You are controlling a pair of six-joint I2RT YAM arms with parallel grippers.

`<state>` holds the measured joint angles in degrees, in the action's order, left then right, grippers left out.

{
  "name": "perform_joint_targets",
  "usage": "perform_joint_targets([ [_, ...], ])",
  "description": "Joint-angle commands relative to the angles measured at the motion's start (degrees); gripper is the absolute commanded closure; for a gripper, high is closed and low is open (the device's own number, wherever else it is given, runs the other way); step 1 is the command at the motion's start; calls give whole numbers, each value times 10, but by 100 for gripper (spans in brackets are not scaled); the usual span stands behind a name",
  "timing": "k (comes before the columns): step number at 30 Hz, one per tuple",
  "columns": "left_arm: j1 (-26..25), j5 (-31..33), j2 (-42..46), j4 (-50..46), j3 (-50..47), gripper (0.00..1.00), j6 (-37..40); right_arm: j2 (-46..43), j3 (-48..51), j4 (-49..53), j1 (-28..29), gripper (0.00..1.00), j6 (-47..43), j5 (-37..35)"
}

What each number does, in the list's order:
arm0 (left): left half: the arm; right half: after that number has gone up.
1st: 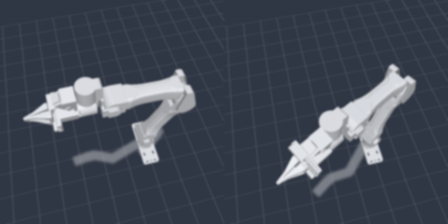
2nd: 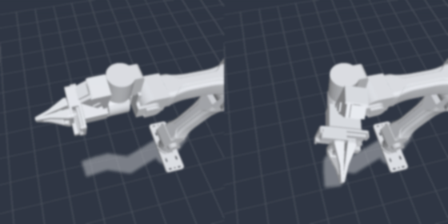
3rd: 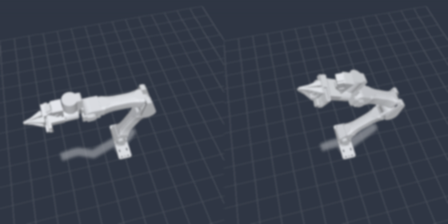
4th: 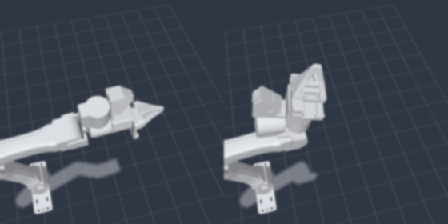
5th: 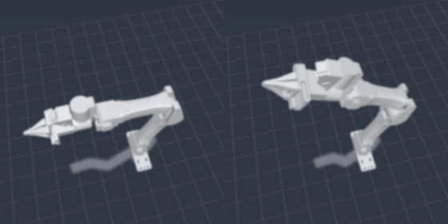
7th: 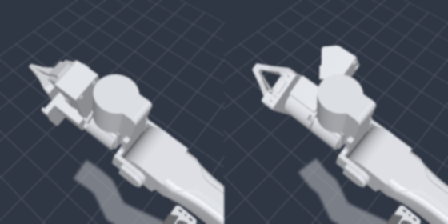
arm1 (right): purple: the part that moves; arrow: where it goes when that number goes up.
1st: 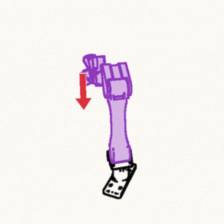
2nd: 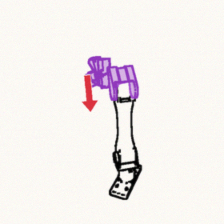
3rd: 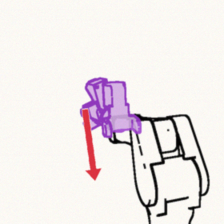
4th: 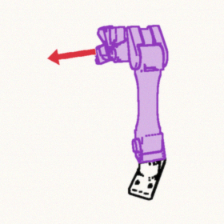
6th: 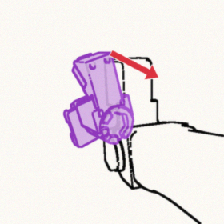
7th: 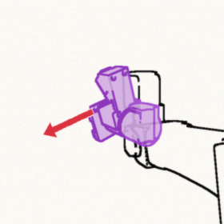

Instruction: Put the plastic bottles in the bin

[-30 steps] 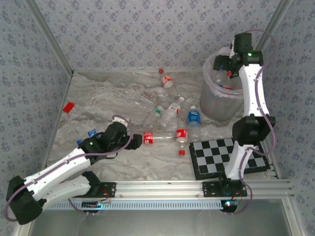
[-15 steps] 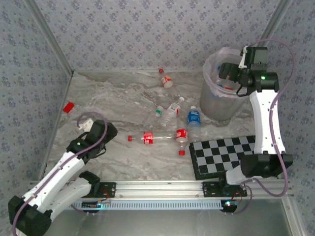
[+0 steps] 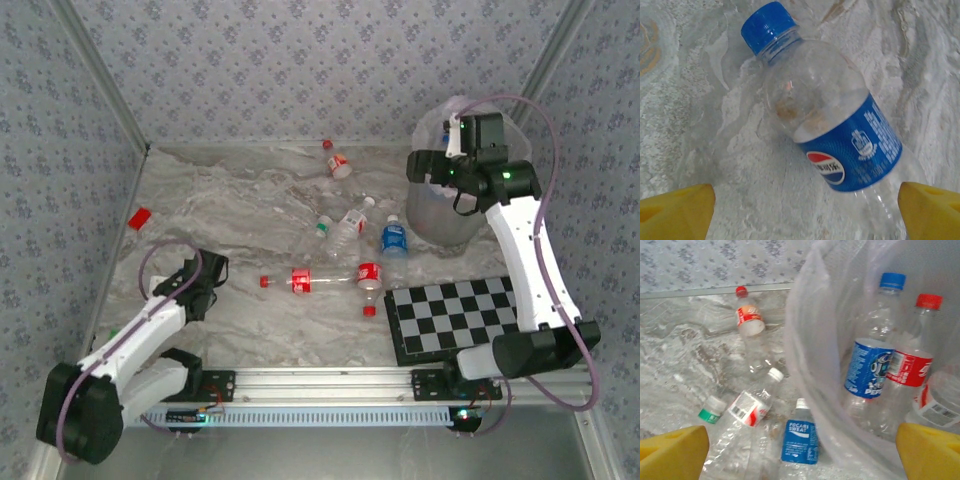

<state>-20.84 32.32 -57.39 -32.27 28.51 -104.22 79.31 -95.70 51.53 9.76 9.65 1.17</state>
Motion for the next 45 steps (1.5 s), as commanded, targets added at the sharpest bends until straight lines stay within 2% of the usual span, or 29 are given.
perform_joint_targets([
  [1,13,19,-38,40,33,8,-50,-24,15,-6,-2,3,3,33],
  [6,41,21,-85,93,46,9,-29,-67,69,-19,0,3,17,132],
  [11,69,-29,-152,146,52,10,-10,-98,118,-37,-7,3,31,151],
  [15,72,-61,-204,161,65,17,-10,-94,132,-46,-17,3,36,201],
  [19,72,-89,-235,159,75,27,-14,-97,139,-45,-18,3,36,205],
  [25,72,-83,-216,140,72,43,2,-100,147,-48,-21,3,39,203],
  [30,71,-62,-148,103,89,44,95,-124,171,-68,-25,3,39,211],
  [34,71,-68,-68,97,98,45,239,-154,205,-118,-28,2,43,263],
  [37,71,-131,-10,118,87,45,348,-174,241,-181,-25,1,72,312],
  [39,67,-183,26,144,70,49,406,-187,266,-222,-15,0,101,311],
  [41,59,-264,59,202,48,53,483,-204,302,-260,3,0,116,296],
  [45,18,-372,77,233,56,57,561,-223,328,-309,47,0,95,295],
])
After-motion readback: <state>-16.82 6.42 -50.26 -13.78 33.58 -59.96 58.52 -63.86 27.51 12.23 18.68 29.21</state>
